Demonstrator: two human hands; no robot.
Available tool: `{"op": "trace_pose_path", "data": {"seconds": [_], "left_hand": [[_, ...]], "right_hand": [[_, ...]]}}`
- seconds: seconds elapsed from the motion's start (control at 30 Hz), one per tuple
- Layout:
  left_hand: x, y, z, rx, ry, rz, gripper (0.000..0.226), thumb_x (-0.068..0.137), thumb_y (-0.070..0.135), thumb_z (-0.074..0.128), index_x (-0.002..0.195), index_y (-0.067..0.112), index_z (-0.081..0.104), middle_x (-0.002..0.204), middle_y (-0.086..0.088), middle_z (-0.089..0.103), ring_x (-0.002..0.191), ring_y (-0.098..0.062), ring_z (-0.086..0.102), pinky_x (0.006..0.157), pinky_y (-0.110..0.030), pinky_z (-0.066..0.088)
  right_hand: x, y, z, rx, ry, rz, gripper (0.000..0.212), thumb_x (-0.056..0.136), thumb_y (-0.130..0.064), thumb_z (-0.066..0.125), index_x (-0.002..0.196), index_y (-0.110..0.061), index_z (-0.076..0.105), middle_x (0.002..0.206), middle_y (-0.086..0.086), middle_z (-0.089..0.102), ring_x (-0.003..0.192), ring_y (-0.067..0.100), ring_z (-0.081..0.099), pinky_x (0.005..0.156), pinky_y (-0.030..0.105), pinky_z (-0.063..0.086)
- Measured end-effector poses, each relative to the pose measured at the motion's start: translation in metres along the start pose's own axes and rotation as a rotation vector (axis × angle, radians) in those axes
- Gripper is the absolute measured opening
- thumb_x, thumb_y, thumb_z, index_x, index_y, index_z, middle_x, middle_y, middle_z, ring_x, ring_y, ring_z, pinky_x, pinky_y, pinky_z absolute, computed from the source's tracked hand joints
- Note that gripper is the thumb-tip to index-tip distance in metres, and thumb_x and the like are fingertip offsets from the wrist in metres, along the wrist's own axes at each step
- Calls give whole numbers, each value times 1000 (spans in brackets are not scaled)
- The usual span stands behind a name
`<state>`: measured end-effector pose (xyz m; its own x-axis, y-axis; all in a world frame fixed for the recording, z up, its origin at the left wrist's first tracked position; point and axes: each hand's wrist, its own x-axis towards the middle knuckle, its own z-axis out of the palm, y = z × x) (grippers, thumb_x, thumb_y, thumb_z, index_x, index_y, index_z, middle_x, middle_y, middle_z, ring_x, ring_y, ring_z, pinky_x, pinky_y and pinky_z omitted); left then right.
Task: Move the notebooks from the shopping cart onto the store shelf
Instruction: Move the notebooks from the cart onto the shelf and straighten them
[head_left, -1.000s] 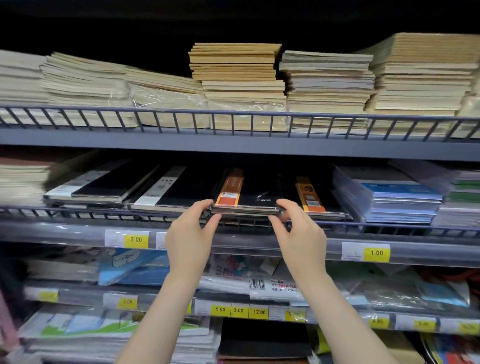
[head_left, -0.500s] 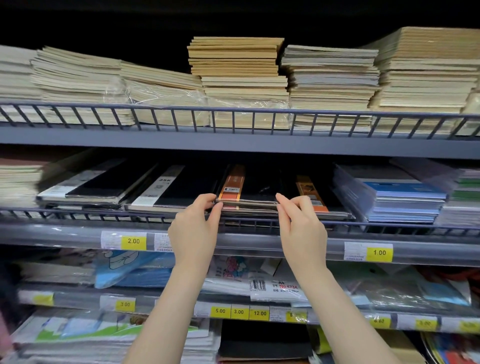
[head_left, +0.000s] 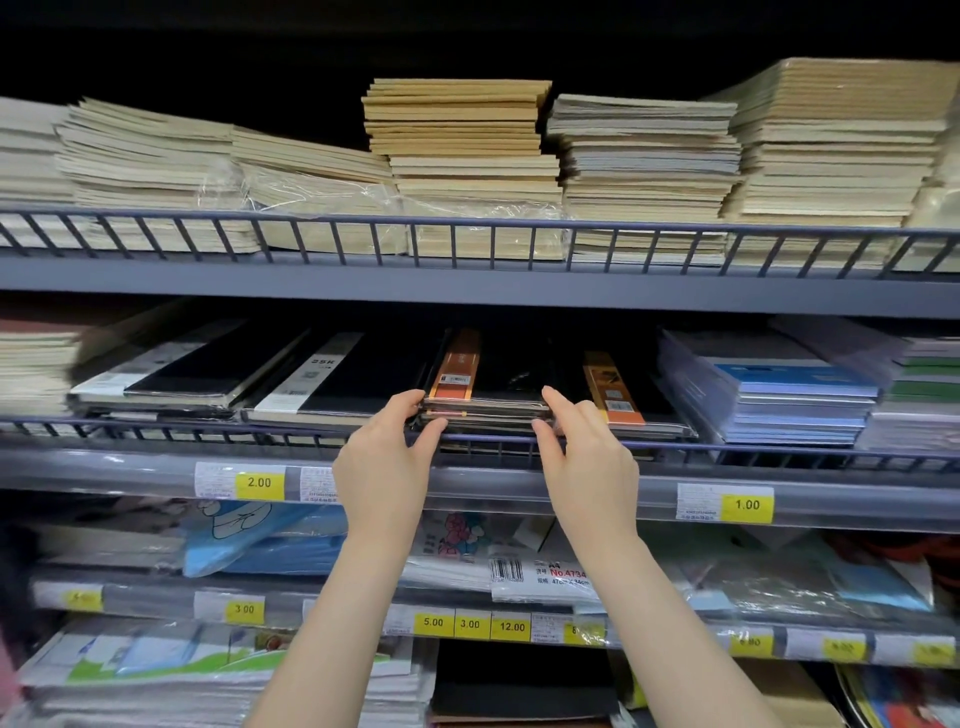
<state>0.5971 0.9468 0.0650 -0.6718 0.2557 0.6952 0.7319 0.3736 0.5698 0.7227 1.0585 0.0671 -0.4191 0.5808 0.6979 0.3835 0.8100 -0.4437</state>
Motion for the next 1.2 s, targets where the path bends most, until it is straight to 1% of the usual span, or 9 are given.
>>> {"op": "trace_pose_path", "data": {"seconds": [0.1,0.17,0.3,0.5,0.67,0.77,0.83,1.03,1.2], "left_hand": [[-5,3,-8,-21,-25,-3,43,81,29,69,122,19,58,99,-1,72,75,-23,65,63,-32,50],[-14,4,-22,-78,-20,12,46,82,25,69,126,18,56,113,4,66,89,-16,64,72,-22,48],[-33,-13,-57,-42,36,-43,30,82,24,68,111,20,63,108,16,59,95,-6,57,73,-2,32],[-45,-40,-94,14,79,-153,18,82,22,68,100,16,67,94,9,65,84,-9,58,66,-7,35],[-27,-68,-103,80,50,-34,23,86,24,64,108,18,65,112,5,64,81,-11,61,67,-20,41],[-17,-96,-105,153,-6,108,39,85,27,65,122,19,58,131,8,55,60,-9,59,53,-21,43],[-10,-113,-107,195,-62,218,51,85,29,63,133,18,48,142,8,45,49,-9,54,41,-21,39],[10,-149,-108,314,-329,382,79,85,37,58,148,21,14,157,8,6,63,-15,59,35,-19,33],[20,-162,-102,317,-394,433,86,80,36,65,148,16,16,157,3,13,58,-9,55,34,-11,6]], "right_hand": [[0,-3,-8,7,-22,2,47,91,-33,52,136,-28,41,95,-4,55,61,16,57,53,34,55],[-5,-5,-17,26,-21,-13,53,89,-36,54,138,-32,35,95,-7,47,56,14,53,48,29,51],[-24,-13,-23,110,-80,-43,46,87,-38,55,131,-28,45,91,-9,45,55,11,51,47,25,44],[-38,-36,-15,183,-243,-73,29,89,-39,51,112,-23,61,65,-20,35,55,-2,41,50,13,31],[-40,-61,5,163,-242,-64,29,90,-40,49,112,-25,61,60,-24,34,55,-1,40,52,19,32],[-49,-82,19,148,-218,-99,35,91,-38,48,124,-29,54,52,-19,34,48,0,39,47,14,29],[-54,-96,29,127,-211,-100,41,92,-37,45,132,-33,45,48,-13,36,46,6,40,45,20,34],[-54,-136,53,-60,-234,-38,59,94,-36,38,145,-38,7,66,-9,46,56,18,53,48,32,43],[-46,-144,69,-227,-266,-49,64,95,-39,36,144,-39,-5,84,0,56,58,22,56,41,27,32]]}}
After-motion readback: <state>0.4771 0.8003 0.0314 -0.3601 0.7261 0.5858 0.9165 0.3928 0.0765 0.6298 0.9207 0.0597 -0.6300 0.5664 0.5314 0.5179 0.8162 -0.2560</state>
